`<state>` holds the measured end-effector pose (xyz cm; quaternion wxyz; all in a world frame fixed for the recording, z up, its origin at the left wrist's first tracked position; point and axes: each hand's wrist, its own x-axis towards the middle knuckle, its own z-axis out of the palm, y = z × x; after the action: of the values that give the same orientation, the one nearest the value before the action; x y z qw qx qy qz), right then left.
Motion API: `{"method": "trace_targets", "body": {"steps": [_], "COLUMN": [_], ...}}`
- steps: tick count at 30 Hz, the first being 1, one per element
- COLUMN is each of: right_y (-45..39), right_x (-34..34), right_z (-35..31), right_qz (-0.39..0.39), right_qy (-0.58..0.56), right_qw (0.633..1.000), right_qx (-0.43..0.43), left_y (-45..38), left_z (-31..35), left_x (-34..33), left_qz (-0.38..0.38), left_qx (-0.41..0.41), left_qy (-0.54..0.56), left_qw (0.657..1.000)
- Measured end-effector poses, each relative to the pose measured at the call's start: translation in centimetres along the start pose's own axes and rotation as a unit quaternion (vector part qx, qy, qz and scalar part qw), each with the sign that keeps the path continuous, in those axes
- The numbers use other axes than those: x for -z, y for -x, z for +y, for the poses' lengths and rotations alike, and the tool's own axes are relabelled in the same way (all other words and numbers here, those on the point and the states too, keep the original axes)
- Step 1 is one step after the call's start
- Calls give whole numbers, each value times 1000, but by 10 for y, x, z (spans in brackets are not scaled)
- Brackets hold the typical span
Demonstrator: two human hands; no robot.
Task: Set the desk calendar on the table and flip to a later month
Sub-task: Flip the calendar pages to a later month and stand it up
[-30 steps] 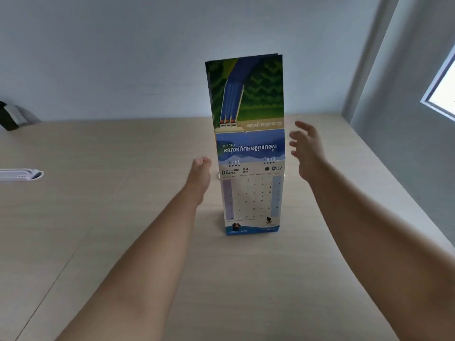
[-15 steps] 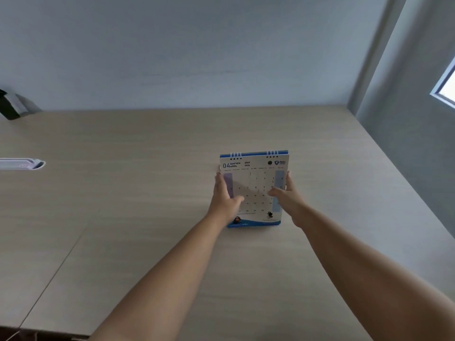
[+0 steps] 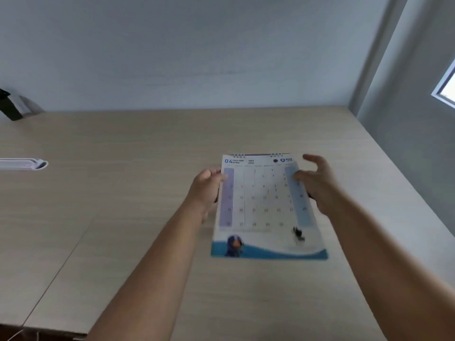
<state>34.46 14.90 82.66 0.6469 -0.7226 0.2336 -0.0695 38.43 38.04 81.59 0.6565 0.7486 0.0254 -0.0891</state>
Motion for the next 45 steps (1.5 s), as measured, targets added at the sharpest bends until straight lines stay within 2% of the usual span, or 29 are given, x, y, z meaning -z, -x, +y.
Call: {"method": "trace_targets", "body": {"steps": [2, 4, 6, 9, 11, 13, 17, 23, 28, 30, 34, 38, 40, 45], "right_y": [3, -5, -25, -47, -56, -57, -48, -54, -47, -44, -59, -77, -85, -109], "right_x": [13, 18, 17, 3, -4, -8, -11, -13, -6, -6, -19, -24, -26, -41], "right_z": [-28, -50, -62, -64, -53, -31, 12, 10, -4, -6, -15, -31, -30, -25], "right_qz": [-39, -97, -108, -55, -10, -2, -40, 6, -37, -58, -8, 30, 23, 9], "right_qy": [-80, -235, -303, -213, -41, 75, 15, 77, 173, 160, 85, 130, 145, 97], "right_qw": [996, 967, 946, 975, 998, 995, 989, 989, 972, 973, 988, 986, 983, 990], "right_qx": [11, -33, -42, -33, -38, -71, -144, -125, -157, -158, -127, -101, -107, -98], "left_y": [0, -7, -27, -49, -55, -57, -63, -65, -79, -86, -101, -119, -127, -145], "left_z": [22, 40, 42, 25, 7, -7, -27, -22, -18, -21, -14, -1, 0, -4], "left_x": [6, 5, -1, -10, -14, -19, -19, -26, -24, -25, -26, -28, -28, -22], "left_qz": [-17, -12, 18, 9, -45, -59, -29, 8, 66, 78, 83, 81, 83, 76], "left_qx": [-29, -6, -7, 13, 48, 52, 37, 90, 105, 107, 80, 52, 51, 48], "left_qy": [39, 103, 85, -31, -102, -110, -65, 31, 11, 11, -32, -97, -113, -108], "left_qw": [999, 995, 996, 999, 993, 991, 997, 995, 992, 991, 993, 991, 989, 990]}}
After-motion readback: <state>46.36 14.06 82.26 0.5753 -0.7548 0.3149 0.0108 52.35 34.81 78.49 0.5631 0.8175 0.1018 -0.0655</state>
